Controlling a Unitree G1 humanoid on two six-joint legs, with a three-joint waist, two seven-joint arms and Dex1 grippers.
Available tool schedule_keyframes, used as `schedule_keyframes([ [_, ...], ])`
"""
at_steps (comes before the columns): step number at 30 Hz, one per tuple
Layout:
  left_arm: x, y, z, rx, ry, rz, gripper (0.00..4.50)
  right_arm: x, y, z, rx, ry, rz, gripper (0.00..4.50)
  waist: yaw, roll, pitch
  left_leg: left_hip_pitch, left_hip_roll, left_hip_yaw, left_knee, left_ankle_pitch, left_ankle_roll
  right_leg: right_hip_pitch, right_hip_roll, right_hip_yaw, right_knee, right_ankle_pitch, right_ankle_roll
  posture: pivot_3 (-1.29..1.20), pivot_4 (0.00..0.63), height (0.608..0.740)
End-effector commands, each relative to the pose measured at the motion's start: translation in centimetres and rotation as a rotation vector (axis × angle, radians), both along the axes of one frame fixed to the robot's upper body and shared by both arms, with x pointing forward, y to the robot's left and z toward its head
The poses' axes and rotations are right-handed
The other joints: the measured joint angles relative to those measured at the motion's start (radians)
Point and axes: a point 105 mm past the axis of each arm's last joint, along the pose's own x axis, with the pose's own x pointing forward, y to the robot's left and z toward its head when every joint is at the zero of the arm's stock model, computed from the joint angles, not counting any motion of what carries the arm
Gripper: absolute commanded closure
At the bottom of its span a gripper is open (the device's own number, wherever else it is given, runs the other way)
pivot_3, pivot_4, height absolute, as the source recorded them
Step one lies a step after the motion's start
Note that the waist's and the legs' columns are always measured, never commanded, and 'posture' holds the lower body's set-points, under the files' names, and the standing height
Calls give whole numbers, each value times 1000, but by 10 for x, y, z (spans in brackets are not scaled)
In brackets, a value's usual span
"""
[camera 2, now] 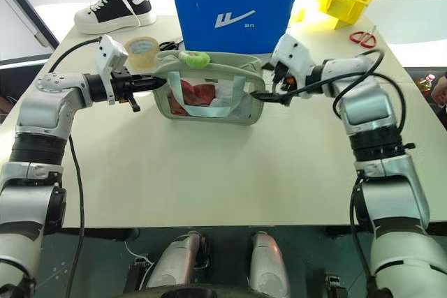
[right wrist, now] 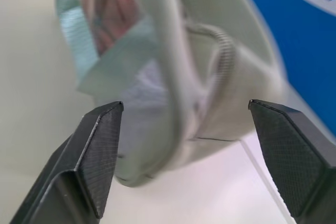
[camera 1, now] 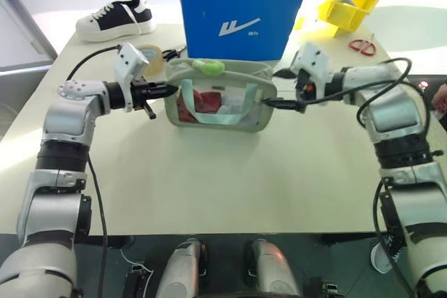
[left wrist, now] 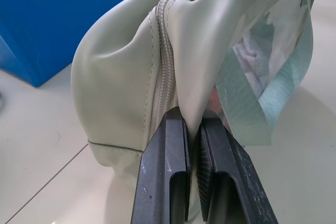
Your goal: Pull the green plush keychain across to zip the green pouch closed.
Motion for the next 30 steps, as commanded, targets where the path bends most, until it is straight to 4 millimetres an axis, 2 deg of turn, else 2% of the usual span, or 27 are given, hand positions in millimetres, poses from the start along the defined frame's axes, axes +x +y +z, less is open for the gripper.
schedule_keyframes([
  [1,-4,1,14,7,-63,-14,4500,-10,23,45,17,-141,111,838,-1,0,0,0,0,0,0,0,0,0,0,0,0,0,0,0,150,740],
  [2,-4,1,13,7,-62,-16,4500,-12,30,52,32,-159,132,838,-4,0,0,0,0,0,0,0,0,0,0,0,0,0,0,0,150,740],
  [4,-5,0,14,4,-63,-23,4500,-23,60,58,82,-169,237,838,-4,0,0,0,1,0,0,0,0,0,0,0,0,0,0,0,150,740],
  [6,-5,-1,15,1,-62,-27,4500,-32,83,56,106,-163,312,838,-5,0,0,0,1,0,0,0,0,0,0,0,0,0,0,0,150,740],
  [10,-6,-3,14,1,-59,-39,4500,-27,114,42,137,-168,334,838,1,0,0,0,1,0,0,0,0,0,1,0,1,0,0,0,150,740],
  [15,-6,-4,15,1,-60,-42,4500,-16,133,37,144,-186,326,838,1,0,0,-1,-1,0,1,1,-1,0,0,0,0,0,0,0,150,740],
  [19,-6,-5,15,-1,-59,-44,4500,-5,133,28,87,-224,299,838,0,0,0,-1,-1,0,1,2,-3,0,0,0,1,0,0,0,150,740],
  [22,-7,-4,13,-2,-55,-43,4500,-2,131,29,91,-231,294,1671,-1,0,0,-1,-1,0,1,2,-3,0,0,0,1,0,0,0,150,740],
  [26,-8,-3,11,1,-54,-38,4500,-4,127,30,105,-228,297,3695,-1,0,0,-1,-1,0,1,2,-3,0,0,0,1,0,0,0,150,740],
  [27,-8,-3,10,1,-53,-37,4500,-4,125,32,113,-227,290,4323,-1,0,0,-1,-1,0,1,2,-3,0,0,0,1,0,0,0,150,740],
  [30,-7,-5,10,0,-52,-38,4500,-2,112,45,188,-203,241,4458,0,0,0,-1,-1,0,1,2,-3,0,0,0,1,0,0,0,150,740],
])
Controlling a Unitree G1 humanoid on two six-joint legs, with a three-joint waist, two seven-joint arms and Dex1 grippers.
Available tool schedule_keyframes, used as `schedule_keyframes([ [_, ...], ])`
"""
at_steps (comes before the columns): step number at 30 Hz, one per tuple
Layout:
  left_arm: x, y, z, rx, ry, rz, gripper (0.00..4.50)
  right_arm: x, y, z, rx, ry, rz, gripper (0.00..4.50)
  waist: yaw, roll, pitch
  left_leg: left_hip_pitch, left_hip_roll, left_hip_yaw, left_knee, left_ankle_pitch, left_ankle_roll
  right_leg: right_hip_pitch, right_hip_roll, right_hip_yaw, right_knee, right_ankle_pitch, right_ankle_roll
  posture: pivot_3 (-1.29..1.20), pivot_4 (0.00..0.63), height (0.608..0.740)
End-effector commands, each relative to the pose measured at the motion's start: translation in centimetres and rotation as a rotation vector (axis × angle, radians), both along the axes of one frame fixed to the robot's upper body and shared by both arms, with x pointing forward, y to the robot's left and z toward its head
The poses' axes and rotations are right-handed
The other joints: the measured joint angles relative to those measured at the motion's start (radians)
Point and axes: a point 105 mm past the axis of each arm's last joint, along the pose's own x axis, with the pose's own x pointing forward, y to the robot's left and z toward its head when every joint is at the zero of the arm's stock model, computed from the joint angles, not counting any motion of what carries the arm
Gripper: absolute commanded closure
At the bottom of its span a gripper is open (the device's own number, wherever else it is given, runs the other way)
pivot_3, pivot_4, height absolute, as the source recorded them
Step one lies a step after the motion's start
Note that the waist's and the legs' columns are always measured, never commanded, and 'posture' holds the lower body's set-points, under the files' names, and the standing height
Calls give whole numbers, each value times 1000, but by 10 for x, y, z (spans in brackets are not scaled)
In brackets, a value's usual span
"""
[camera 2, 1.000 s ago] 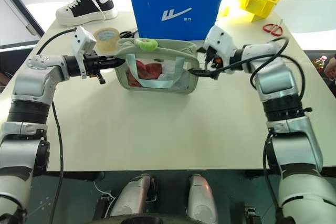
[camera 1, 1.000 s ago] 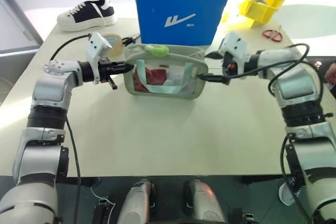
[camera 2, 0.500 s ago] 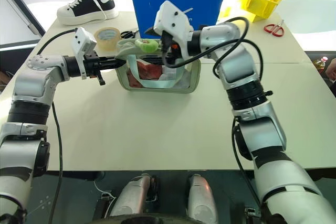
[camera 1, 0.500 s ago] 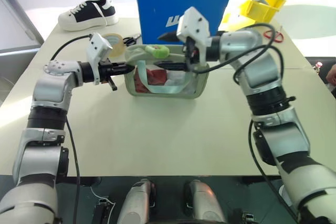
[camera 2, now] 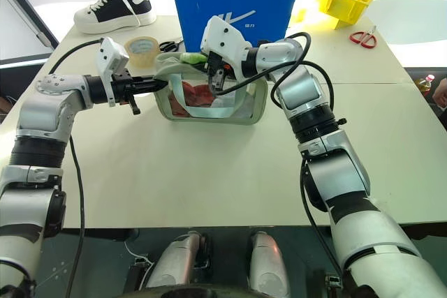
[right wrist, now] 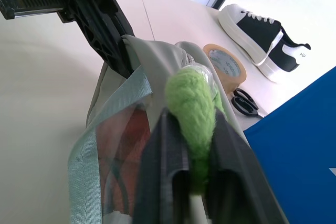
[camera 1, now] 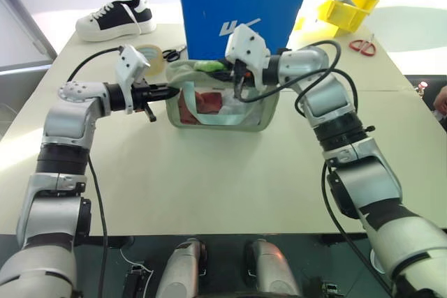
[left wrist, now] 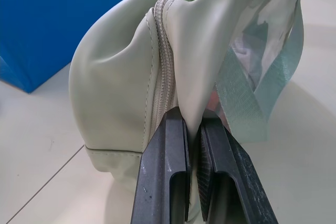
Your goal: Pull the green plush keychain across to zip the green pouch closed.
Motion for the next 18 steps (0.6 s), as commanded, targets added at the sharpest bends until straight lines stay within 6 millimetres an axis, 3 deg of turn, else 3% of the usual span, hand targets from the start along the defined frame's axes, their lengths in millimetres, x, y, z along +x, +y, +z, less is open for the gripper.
schedule_keyframes([
  [1,-2,-1,11,-9,-43,-7,4500,-4,-17,37,106,-27,-24,4458,2,0,0,0,0,0,0,0,0,0,0,0,0,0,0,0,150,740],
  [8,0,-2,10,-7,-45,-5,4500,0,-77,46,142,-10,-208,4458,2,0,0,0,0,0,0,-2,3,0,-1,0,0,0,0,0,150,740],
  [13,1,-1,12,-4,-47,-6,4500,4,-131,29,120,-3,-397,4458,3,0,0,0,0,0,0,-2,4,0,-2,0,-1,0,0,0,150,740],
  [18,1,0,12,4,-43,-6,4500,9,-170,14,152,13,-564,4458,1,0,0,0,0,0,0,-2,4,0,-2,0,-1,0,0,0,150,740],
])
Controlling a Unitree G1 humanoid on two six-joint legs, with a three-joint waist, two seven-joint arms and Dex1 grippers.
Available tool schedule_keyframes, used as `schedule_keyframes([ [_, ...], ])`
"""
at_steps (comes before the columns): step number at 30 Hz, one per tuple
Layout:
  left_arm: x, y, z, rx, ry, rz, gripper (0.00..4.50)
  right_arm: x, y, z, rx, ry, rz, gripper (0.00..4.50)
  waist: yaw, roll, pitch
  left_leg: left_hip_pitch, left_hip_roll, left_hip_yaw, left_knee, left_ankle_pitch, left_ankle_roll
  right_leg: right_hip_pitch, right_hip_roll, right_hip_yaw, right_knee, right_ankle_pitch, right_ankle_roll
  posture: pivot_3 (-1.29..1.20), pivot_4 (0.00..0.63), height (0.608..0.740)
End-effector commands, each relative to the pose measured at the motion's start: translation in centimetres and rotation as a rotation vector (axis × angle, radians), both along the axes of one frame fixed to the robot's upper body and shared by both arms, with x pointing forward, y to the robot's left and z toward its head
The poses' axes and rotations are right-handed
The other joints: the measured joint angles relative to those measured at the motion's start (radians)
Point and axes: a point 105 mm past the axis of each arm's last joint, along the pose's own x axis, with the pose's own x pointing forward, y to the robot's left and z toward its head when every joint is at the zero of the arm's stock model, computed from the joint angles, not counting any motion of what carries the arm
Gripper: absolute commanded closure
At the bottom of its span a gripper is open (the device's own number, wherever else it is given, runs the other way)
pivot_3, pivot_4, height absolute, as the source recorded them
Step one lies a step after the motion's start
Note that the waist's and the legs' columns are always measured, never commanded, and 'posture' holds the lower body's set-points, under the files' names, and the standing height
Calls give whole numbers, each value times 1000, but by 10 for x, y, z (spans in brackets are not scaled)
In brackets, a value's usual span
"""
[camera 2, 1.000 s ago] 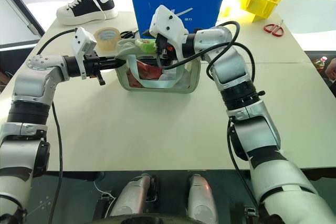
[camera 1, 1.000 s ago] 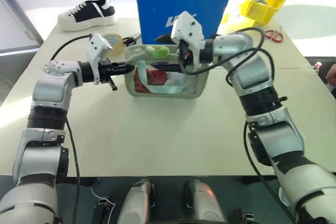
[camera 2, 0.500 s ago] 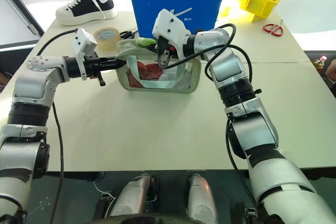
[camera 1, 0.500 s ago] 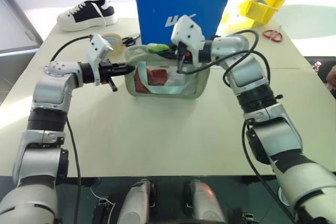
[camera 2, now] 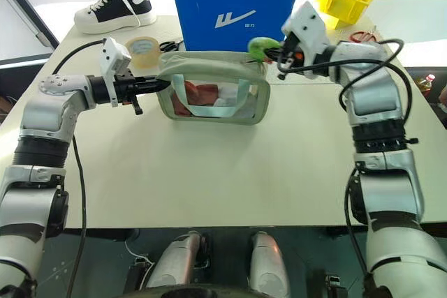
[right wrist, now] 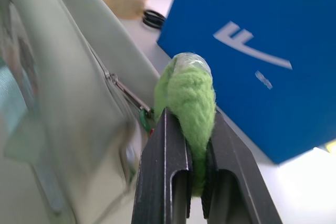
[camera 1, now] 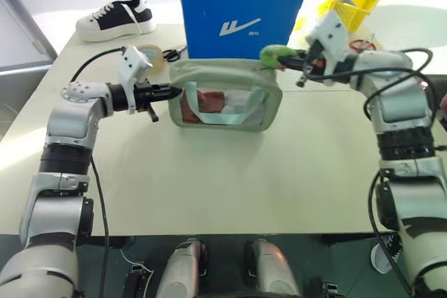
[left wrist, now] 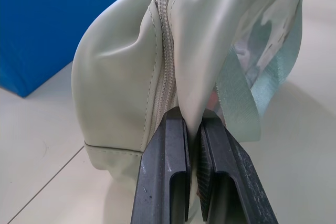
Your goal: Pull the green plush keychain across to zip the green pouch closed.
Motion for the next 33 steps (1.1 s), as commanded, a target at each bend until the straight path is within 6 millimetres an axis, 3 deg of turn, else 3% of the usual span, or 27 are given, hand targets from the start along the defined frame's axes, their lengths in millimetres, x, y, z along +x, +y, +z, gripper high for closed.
schedule_keyframes([
  [1,0,4,12,12,-43,3,4500,0,-25,12,27,-66,-117,4458,0,0,0,0,0,0,0,0,0,0,0,0,0,0,0,0,150,740],
  [3,0,4,13,16,-43,4,4500,2,-34,1,52,-39,-162,4458,0,0,0,0,0,0,0,0,0,0,0,0,0,0,0,0,150,740],
  [7,0,4,14,20,-44,5,4500,2,-39,-41,77,63,-197,4458,1,0,0,0,0,0,0,0,0,0,0,0,0,0,0,0,150,740],
  [10,0,5,15,24,-42,10,4500,2,-32,-82,105,156,-209,4458,0,0,0,0,0,0,0,0,0,0,0,0,0,0,0,0,150,740],
  [14,0,6,15,27,-40,13,4500,0,-2,-130,143,254,-179,4458,-2,0,0,1,0,0,0,0,0,1,2,0,0,0,0,0,150,740],
  [21,-2,8,15,29,-39,20,4500,-11,42,-142,221,304,-93,4458,-6,0,0,1,1,0,0,0,0,1,3,0,0,0,0,0,150,740],
  [25,-3,8,14,29,-38,24,4500,-13,38,-147,208,315,-117,4458,-6,0,0,1,2,0,0,0,0,1,4,0,0,0,0,0,150,740],
  [28,-2,8,14,26,-41,25,4500,-15,32,-135,226,314,-103,3410,-4,0,0,1,2,0,0,0,0,1,4,0,0,0,0,0,150,740],
  [33,-1,7,14,22,-45,28,4500,-15,6,-104,128,233,-116,1061,-3,0,0,1,1,0,0,0,0,1,3,0,0,0,0,0,150,740],
])
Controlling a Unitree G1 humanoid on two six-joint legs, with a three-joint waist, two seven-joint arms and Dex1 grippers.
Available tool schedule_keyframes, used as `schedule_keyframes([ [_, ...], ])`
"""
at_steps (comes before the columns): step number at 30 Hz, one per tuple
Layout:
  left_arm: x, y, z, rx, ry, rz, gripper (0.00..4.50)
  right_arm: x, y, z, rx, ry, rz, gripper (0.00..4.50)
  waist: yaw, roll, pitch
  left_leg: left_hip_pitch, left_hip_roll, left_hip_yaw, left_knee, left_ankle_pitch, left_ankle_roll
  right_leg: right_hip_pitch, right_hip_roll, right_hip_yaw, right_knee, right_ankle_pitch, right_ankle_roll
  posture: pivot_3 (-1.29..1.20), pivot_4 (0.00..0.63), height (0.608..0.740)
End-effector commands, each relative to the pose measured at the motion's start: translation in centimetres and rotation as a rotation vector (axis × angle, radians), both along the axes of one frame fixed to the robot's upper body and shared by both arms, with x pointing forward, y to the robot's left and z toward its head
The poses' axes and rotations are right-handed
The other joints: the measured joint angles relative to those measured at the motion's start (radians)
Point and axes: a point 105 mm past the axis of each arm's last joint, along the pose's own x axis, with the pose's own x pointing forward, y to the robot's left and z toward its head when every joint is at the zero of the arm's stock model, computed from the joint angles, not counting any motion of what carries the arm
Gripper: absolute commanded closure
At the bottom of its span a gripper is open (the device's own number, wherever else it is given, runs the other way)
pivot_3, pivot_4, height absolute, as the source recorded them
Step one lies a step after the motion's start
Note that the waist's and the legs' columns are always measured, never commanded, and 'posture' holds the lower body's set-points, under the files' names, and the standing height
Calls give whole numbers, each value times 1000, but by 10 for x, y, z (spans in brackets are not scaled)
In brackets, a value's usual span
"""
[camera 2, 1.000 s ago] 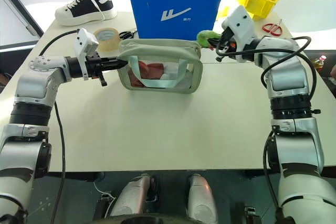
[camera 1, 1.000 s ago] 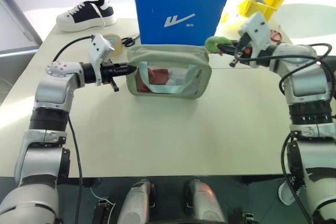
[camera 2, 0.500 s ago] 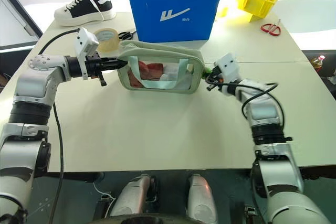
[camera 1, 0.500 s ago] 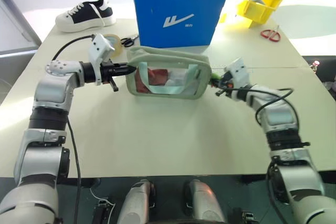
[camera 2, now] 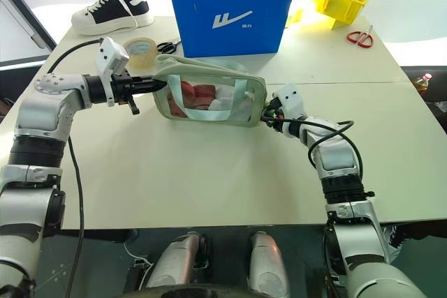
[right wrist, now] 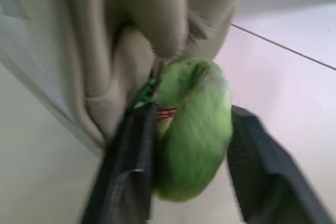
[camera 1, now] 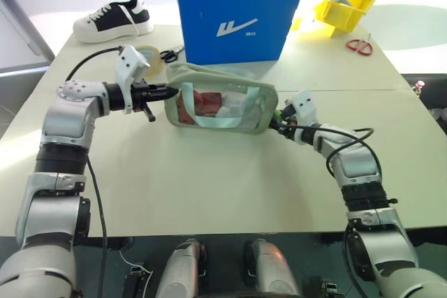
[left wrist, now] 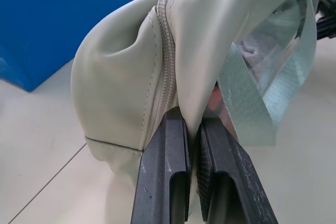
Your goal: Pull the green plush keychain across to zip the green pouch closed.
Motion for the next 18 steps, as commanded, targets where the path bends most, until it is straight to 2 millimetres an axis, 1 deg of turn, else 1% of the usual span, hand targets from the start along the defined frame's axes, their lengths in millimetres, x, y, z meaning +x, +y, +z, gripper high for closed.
schedule_keyframes([
  [1,-1,1,13,-4,-46,2,4500,-3,-13,35,-65,-78,50,1061,1,0,0,0,0,0,0,0,0,0,0,0,0,0,0,0,150,740],
  [2,-1,2,12,-4,-42,3,4500,-5,-21,44,-90,-89,57,1061,2,0,0,0,0,0,0,0,0,0,0,0,0,0,0,0,150,740],
  [4,0,2,11,-10,-36,13,3735,-7,-32,55,-129,-97,76,1002,3,0,0,0,0,0,0,0,0,0,-1,0,0,0,0,0,150,740],
  [5,0,2,12,-18,-32,11,3428,-10,-40,61,-158,-95,94,1002,3,0,0,0,0,0,0,0,1,0,-1,0,0,0,0,0,150,740],
  [8,-4,6,15,-27,-26,3,2013,-28,-53,78,-231,-68,195,1002,6,0,0,0,0,0,0,0,1,0,-1,0,-1,0,0,0,150,740],
  [11,-10,13,20,-33,-19,0,466,-43,-50,91,-229,-46,287,1002,3,0,1,-1,0,0,0,-1,1,0,-2,0,-1,0,0,0,150,740],
  [12,-12,17,23,-38,-18,7,38,-48,-45,97,-211,-43,320,1002,-1,0,1,-1,0,0,0,-1,1,0,-2,0,-1,0,0,0,150,740],
  [16,-22,31,39,-57,-41,34,38,-64,-26,120,-131,-54,410,1002,-1,0,1,-1,1,0,0,-1,1,-1,-2,0,-1,0,0,0,150,740],
  [18,-26,43,43,-29,-62,66,38,-71,-18,129,-96,-63,435,1002,3,0,1,-1,1,-1,0,-1,0,-1,-3,0,-1,0,0,0,150,740],
])
